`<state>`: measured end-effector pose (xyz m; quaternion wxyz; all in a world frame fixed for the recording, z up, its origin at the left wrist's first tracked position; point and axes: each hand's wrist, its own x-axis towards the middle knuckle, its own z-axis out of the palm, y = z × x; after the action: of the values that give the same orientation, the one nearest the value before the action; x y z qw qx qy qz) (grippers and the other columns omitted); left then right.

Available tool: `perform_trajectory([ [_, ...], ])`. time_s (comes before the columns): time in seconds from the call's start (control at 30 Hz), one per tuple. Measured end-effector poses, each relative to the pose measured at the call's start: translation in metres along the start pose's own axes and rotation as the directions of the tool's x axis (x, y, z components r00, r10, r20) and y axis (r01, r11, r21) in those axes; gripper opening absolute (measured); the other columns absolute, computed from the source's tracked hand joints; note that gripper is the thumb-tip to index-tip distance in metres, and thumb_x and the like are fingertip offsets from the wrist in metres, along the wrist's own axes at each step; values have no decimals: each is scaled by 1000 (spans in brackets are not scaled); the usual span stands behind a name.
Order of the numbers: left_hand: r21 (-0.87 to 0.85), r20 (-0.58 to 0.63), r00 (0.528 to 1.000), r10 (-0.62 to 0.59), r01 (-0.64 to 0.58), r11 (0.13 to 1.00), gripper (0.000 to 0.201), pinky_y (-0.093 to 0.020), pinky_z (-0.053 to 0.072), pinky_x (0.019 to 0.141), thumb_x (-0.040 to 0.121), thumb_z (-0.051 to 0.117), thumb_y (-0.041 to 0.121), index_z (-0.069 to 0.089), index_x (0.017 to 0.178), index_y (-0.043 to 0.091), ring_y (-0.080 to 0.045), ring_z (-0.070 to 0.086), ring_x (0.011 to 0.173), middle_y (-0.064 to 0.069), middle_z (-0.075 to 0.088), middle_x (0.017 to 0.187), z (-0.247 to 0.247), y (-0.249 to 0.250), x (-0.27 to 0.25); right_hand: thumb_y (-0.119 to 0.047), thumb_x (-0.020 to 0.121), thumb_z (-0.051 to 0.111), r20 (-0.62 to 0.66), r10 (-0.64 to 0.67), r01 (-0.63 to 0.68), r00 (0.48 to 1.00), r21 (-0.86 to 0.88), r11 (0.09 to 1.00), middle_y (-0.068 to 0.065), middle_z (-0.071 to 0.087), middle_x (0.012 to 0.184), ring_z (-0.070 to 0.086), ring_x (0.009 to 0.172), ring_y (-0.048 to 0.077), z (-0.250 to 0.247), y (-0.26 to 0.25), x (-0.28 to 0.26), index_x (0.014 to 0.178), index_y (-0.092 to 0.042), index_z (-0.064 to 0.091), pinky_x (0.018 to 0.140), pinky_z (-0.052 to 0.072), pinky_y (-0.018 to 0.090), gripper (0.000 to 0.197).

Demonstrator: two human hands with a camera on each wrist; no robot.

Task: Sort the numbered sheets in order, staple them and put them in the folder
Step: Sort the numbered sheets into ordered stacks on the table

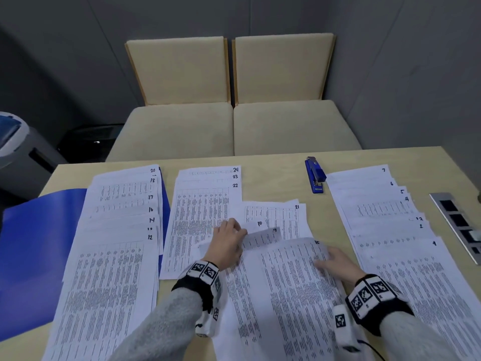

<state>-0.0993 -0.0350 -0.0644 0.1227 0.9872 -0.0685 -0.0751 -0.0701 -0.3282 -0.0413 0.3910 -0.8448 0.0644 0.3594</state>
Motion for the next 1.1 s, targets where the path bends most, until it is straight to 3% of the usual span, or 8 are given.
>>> perform_trajectory([
  [0.13,20,-28,997,71,-71,997,16,-51,27,110,82,57,9,59,98,11,-34,28,138,-18,33,146,5,2,-8,-9,89,60,6,-21,20,1000,30,999,-2,67,94,64,96,20,2,-2,-3,88,-31,57,91,50,36,22],
  [0.23,4,86,996,-4,3,1000,19,-50,17,114,86,53,12,57,105,13,-30,15,144,-17,20,154,3,1,-8,-10,89,59,5,-26,26,1000,14,1000,2,66,98,63,95,20,4,-1,-2,91,-28,58,87,49,32,18],
  [0.43,81,133,988,-80,70,994,21,-41,31,99,85,54,15,58,105,12,-26,37,116,-9,45,119,-13,7,-1,-11,88,59,-37,-12,10,999,-48,999,7,64,102,61,99,24,8,-5,3,104,-17,58,84,46,31,17],
  [0.63,9,-22,999,-35,35,999,19,-32,40,86,93,47,22,59,101,9,-22,42,102,-6,51,110,-12,6,3,-13,88,59,-81,-15,10,997,-61,998,10,67,107,63,99,25,10,-9,11,113,-9,62,84,47,30,26],
  [0.77,-126,-90,995,-33,21,992,29,-35,42,85,98,40,25,60,90,5,-22,47,92,-6,55,98,-14,7,4,-12,88,60,-85,-21,17,996,-40,999,11,67,107,63,100,26,13,-16,12,109,-11,61,87,48,32,22],
  [0.87,-294,-140,981,-132,86,952,37,-34,40,75,99,39,22,59,75,2,-23,49,79,-9,55,86,-17,7,6,-10,87,61,-68,-17,14,998,-39,999,8,66,101,62,95,23,16,-17,10,113,-9,62,82,46,29,25],
  [0.97,-491,-145,939,-311,204,847,39,-30,39,67,97,49,24,61,70,-2,-23,53,72,-10,59,81,-16,5,9,-10,87,61,-75,-13,9,997,-55,998,8,67,99,63,93,23,17,-16,11,108,-10,63,82,48,30,21],
  [1.1,-550,-125,922,-367,243,799,13,-25,43,71,85,61,14,71,80,9,-14,56,77,-1,64,85,-13,3,13,-11,88,60,-69,-26,21,997,-69,997,7,68,101,64,95,23,18,-22,10,104,-14,61,83,50,32,16],
])
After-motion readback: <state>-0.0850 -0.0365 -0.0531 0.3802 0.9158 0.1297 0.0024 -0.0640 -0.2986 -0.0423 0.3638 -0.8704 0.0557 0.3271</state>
